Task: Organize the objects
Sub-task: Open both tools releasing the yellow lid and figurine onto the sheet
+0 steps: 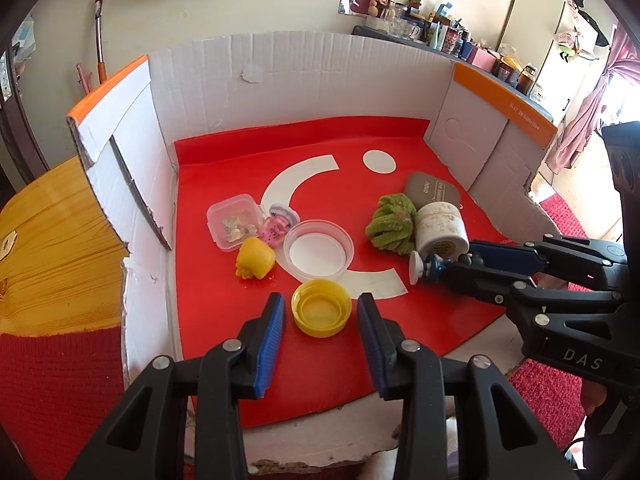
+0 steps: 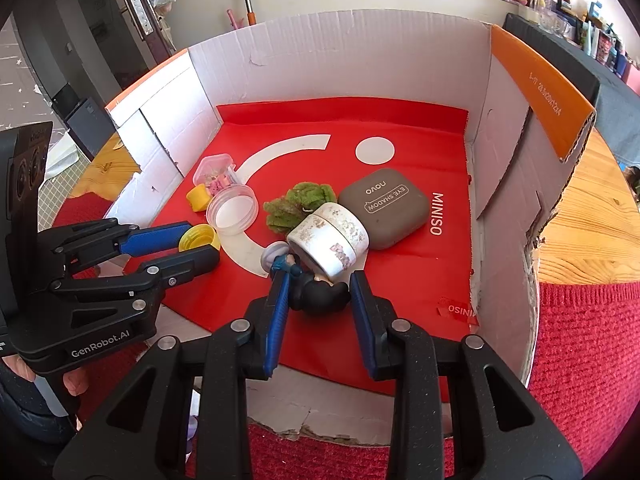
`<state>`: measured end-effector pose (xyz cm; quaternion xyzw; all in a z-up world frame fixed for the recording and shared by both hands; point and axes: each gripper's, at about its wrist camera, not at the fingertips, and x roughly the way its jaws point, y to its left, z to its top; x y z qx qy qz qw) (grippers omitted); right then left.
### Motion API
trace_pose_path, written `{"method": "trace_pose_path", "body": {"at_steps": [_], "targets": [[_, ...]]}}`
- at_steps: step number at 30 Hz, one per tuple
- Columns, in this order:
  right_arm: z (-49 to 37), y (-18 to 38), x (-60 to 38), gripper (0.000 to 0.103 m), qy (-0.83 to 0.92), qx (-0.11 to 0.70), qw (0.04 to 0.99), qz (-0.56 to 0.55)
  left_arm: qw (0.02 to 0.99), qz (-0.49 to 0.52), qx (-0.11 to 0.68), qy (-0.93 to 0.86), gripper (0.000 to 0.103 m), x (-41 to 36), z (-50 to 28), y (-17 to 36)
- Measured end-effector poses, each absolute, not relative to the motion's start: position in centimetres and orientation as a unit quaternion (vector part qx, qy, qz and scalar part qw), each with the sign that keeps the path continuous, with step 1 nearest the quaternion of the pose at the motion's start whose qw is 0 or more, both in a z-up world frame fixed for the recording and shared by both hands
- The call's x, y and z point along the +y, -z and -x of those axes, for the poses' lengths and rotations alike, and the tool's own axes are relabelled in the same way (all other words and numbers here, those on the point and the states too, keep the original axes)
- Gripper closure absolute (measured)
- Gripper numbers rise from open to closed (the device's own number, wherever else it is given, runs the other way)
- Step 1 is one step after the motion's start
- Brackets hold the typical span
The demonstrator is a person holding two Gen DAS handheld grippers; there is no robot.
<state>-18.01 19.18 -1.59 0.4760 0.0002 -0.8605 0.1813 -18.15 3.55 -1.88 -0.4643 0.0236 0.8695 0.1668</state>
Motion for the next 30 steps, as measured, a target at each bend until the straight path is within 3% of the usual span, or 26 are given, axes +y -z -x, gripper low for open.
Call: {"method": "trace_pose_path", "body": {"at_steps": [4, 8, 11, 16, 20, 24, 30], "targets": [[18.0, 1.6, 19.2, 0.073, 0.861, 0.001, 0.182, -0.475, 0.166, 0.462, 0.024, -0.871, 0.061, 3.5, 18.0, 1.8], [18.0, 1.5, 19.0, 0.071, 0.863, 0.000, 0.181, -0.472, 0.162, 0.454, 0.025, -0.876, 0.052, 3.5, 17.6, 1.4], [17.8, 1.4, 18.6, 0.052, 0.864, 0.001, 0.186, -0.468, 0.162, 0.449, 0.024, -0.878, 0.051, 3.5, 17.3, 1.0], [17.4, 1.0, 18.5, 0.052, 0.867, 0.005, 0.186, -0.462, 0.161, 0.444, 0.024, -0.881, 0.050, 3.4, 16.8, 0.6], [16.9, 0.9, 18.5, 0.051, 0.869, 0.005, 0.185, -0.459, 0.157, 0.437, 0.022, -0.885, 0.040, 3.2, 16.2, 0.2], [16.2, 0.6, 18.3, 0.043, 0.871, 0.007, 0.187, -0.454, 0.156, 0.432, 0.019, -0.888, 0.038, 3.0, 15.6, -0.2], [15.1, 0.0, 18.5, 0.035, 0.876, 0.011, 0.182, -0.447, 0.152, 0.420, 0.019, -0.894, 0.027, 2.8, 14.6, -0.8]]}}
